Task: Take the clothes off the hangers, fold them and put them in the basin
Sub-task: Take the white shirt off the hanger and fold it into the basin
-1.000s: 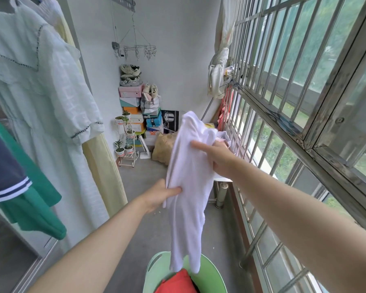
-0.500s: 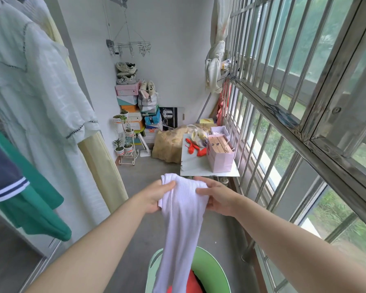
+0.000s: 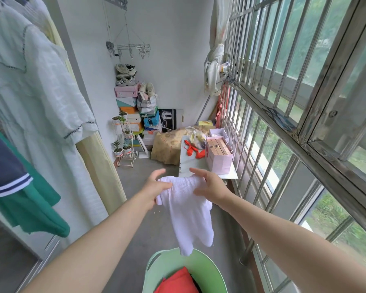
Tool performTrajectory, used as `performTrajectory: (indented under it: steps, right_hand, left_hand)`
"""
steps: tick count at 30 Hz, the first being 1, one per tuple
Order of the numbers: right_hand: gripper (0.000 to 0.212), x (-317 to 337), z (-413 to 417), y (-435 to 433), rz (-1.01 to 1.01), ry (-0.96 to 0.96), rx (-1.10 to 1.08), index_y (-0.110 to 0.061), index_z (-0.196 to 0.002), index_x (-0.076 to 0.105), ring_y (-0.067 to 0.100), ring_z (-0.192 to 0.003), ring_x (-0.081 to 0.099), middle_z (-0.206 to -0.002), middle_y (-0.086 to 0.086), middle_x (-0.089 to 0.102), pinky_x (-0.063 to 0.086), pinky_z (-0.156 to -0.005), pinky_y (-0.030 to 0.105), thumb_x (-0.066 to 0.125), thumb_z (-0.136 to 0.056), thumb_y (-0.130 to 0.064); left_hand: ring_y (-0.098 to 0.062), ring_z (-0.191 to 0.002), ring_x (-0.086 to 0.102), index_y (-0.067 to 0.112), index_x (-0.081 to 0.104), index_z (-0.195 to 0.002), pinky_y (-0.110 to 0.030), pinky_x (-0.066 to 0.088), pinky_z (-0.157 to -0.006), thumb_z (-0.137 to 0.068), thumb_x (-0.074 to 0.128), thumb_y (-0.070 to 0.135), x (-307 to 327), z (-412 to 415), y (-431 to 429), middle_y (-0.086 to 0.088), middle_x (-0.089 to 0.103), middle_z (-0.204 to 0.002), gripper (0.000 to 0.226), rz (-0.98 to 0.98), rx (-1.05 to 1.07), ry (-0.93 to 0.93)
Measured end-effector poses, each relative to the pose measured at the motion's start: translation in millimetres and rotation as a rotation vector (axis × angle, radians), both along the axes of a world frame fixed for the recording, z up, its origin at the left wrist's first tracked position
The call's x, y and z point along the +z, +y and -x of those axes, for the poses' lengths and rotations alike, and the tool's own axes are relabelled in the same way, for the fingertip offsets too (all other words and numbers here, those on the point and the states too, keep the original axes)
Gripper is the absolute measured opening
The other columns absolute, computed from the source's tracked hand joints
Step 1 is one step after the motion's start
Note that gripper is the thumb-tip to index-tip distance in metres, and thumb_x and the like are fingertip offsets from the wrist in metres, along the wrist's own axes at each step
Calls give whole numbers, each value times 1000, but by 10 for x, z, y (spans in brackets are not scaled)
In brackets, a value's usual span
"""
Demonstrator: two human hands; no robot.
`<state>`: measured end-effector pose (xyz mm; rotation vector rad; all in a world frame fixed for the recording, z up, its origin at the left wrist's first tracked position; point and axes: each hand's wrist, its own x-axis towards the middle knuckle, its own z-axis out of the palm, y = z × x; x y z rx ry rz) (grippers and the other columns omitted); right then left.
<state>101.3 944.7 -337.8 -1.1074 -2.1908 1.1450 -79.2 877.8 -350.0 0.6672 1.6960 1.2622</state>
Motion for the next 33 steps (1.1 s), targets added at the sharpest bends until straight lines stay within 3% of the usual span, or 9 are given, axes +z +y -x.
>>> performTrajectory:
  steps: [4,8,10,15,18,21,25,29,33]
  right_hand:
    - [80,43,-55,46,-71,-100,-55,-21,-142,43,7,-89,55,-106,-9,61,40,-72,15,72,-69,-5]
    - [74,43,-76,53,-132,-211,-21,-15,-140,46,15,-125,50,-137,0,54,39,-101,22,72,-71,-8]
    - [69,28,-69,32,-125,-267,17,-14,-140,45,17,-129,46,-139,1,51,34,-102,21,71,-75,-11]
    - [42,-17,-72,-44,-200,-348,59,-13,-113,64,17,-95,59,-108,3,66,45,-75,26,74,-72,-19]
    - [28,-69,-114,-41,-200,-317,-13,-17,-91,62,14,-79,53,-87,-1,63,39,-59,24,77,-69,-25]
    - [25,-104,-191,-43,-185,-251,-14,-12,-83,60,16,-83,48,-76,-5,54,31,-56,17,78,-71,-25]
    - [45,-102,-333,-76,53,-3,-2,12,-105,60,34,-111,51,-109,20,58,43,-82,33,77,-77,-18]
    - [41,-157,-375,-121,509,310,29,-10,-120,62,23,-112,63,-115,7,69,46,-102,38,66,-82,-24]
    - [33,-232,-432,-118,545,351,20,-16,-122,60,16,-105,66,-115,1,70,49,-96,31,54,-94,-32]
  left_hand:
    - [-14,-91,52,20,56,-126,-22,38,-57,-73,74,-3,128,-78,-31,2,54,-112,60,-1,-216,247]
    - [-15,-93,54,13,59,-122,-18,39,-51,-66,79,-3,130,-124,-47,-2,57,-109,61,56,-302,462]
    - [-17,-83,55,13,63,-114,-19,36,-46,-65,81,2,125,-126,-65,-1,58,-102,54,86,-302,578]
    - [-17,-82,55,20,65,-98,-24,38,-55,-64,82,13,110,-103,-88,6,57,-96,39,127,-327,823]
    - [-18,-79,58,25,60,-84,-24,41,-60,-64,83,17,77,-107,-90,3,61,-91,32,108,-347,852]
    - [-21,-87,59,26,63,-83,-26,45,-71,-64,84,22,22,-84,-85,-1,56,-94,29,91,-354,890]
    - [-13,-105,43,17,68,-88,-25,36,-96,-65,85,19,34,-53,-81,4,38,-109,28,-28,-366,853]
    - [-12,-76,49,12,58,-85,-24,40,-60,-77,77,12,191,-154,-86,5,53,-79,21,-146,-497,630]
    - [-10,-77,51,16,57,-86,-20,38,-65,-81,74,16,248,-153,-32,4,57,-81,18,-200,-543,574]
